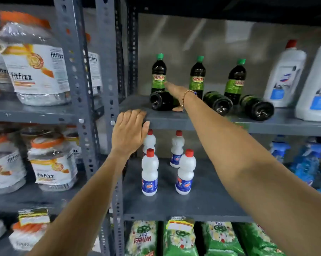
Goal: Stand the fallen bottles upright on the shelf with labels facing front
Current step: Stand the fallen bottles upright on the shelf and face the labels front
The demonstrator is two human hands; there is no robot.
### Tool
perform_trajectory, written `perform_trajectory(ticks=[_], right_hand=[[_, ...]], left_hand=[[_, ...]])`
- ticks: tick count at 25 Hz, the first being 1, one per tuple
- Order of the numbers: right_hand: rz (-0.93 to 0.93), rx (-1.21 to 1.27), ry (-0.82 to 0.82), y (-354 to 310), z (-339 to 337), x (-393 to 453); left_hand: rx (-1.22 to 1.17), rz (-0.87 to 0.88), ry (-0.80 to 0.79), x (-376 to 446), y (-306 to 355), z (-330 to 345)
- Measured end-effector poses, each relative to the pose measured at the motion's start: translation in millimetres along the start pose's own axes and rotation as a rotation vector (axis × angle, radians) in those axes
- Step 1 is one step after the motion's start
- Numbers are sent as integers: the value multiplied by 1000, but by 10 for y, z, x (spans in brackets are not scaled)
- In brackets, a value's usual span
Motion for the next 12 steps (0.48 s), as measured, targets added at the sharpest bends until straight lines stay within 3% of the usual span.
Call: perform_trajectory(ticks=[2, 6, 12], right_hand=[[49, -98, -37, -21, 45, -70], [157, -57, -53, 70, 57, -85], [37, 220, -42, 169, 43, -36]], left_hand=[[35, 11, 23, 8, -26, -2], [30, 25, 85, -33, -26, 5], [-8, 23, 96, -79, -33, 1]])
Point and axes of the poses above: each hand's wrist, its own x-axis towards the middle knuckle, its own z-axis out of the palm, y = z × x, the point moved 9 cm from there along x, towards the middle knuckle, and after that the axes turned 7 degrees about -z, right-handed, at the moved point
